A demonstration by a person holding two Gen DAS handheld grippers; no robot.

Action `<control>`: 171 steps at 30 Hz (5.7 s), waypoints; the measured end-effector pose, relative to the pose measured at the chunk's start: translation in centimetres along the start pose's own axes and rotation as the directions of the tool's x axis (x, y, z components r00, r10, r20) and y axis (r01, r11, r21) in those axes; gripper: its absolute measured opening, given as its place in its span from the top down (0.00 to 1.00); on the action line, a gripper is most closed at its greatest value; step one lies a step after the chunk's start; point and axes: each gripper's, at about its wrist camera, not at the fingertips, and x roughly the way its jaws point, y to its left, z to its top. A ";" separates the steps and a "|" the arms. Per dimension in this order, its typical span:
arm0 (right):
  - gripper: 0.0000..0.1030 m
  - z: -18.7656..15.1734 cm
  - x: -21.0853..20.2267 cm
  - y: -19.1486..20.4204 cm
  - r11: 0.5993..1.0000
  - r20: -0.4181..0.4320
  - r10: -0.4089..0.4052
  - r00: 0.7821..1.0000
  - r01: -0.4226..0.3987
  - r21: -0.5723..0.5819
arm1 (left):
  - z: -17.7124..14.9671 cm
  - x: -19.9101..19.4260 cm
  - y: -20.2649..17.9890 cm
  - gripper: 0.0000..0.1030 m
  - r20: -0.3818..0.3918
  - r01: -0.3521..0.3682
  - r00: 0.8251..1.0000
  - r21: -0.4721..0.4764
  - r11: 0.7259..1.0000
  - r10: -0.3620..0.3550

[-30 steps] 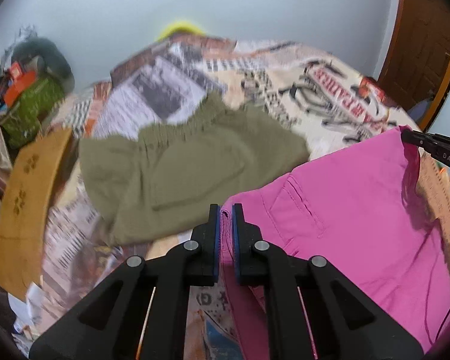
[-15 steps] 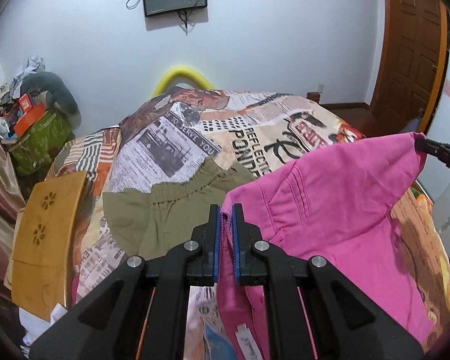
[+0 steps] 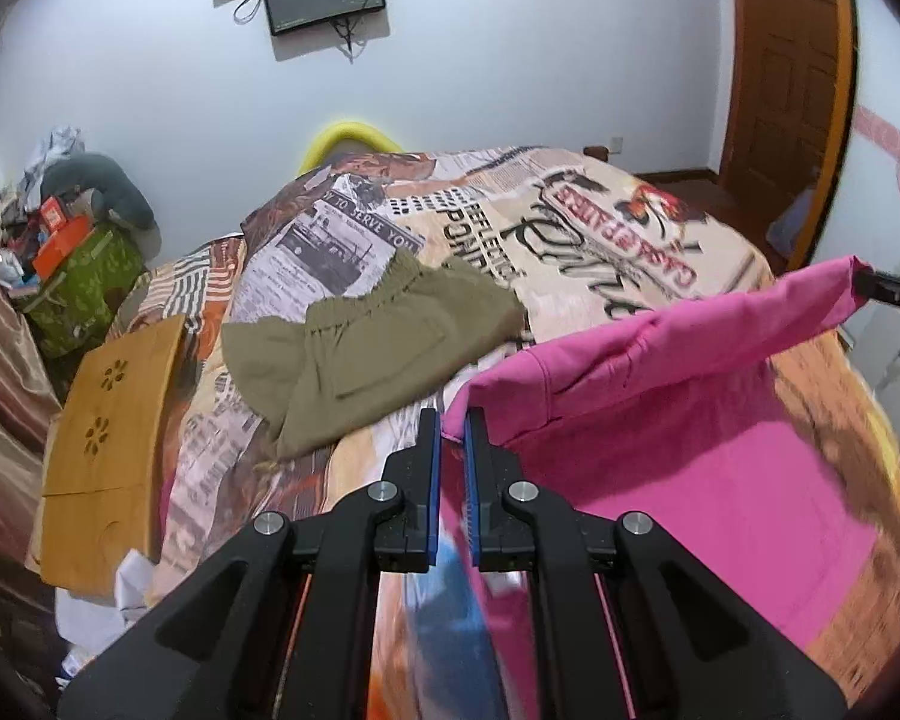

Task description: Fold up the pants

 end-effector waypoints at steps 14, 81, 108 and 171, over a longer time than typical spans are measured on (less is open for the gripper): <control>0.96 -7.3 -3.3 1.4 1.000 -0.078 -0.015 0.997 0.014 -0.008 | -8.7 -2.2 -3.5 0.93 -0.069 0.012 0.998 0.054 0.998 -0.008; 0.83 -12.3 1.7 11.1 0.970 -0.275 0.112 0.955 -0.165 -0.178 | -8.4 -1.7 -12.7 0.26 -0.219 0.227 0.961 0.268 0.936 -0.171; 0.94 -13.2 -2.0 11.5 0.964 -0.223 0.128 0.966 -0.174 -0.202 | -11.0 -2.8 -14.0 0.87 -0.230 0.241 0.957 0.282 0.929 -0.178; 0.69 -17.4 -2.4 1.8 0.990 -0.357 0.000 0.934 0.050 0.129 | -13.2 -3.5 -4.3 0.76 -0.276 0.043 0.959 -0.061 0.997 -0.059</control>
